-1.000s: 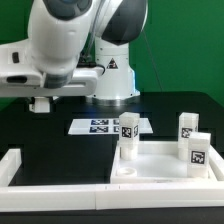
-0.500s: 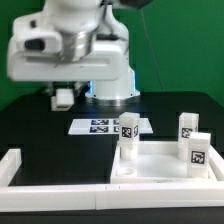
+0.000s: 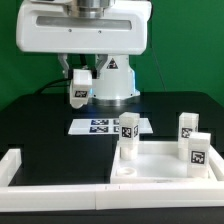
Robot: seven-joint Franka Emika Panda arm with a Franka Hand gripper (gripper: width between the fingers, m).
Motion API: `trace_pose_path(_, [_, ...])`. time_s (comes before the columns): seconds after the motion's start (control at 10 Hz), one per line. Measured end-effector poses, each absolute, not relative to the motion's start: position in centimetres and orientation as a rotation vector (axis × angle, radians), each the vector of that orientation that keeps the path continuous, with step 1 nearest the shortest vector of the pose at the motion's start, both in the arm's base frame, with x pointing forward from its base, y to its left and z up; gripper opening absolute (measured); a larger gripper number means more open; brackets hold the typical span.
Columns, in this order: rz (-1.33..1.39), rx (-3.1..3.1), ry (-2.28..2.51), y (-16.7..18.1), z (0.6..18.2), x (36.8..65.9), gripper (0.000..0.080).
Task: Assemble square table
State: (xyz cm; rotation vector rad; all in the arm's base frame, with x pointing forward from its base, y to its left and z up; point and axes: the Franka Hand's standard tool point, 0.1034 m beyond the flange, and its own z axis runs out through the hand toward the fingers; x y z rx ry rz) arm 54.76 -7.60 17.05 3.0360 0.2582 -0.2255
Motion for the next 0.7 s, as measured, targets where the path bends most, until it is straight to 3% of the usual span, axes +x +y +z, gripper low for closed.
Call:
trace_pose_path(0.3, [0.111, 3.05, 0.232, -6.9, 16.4, 55.0, 0.0291])
trace_pose_path(0.7, [0.568, 3.014, 0.212, -0.2, 16.4, 59.8, 0.0291])
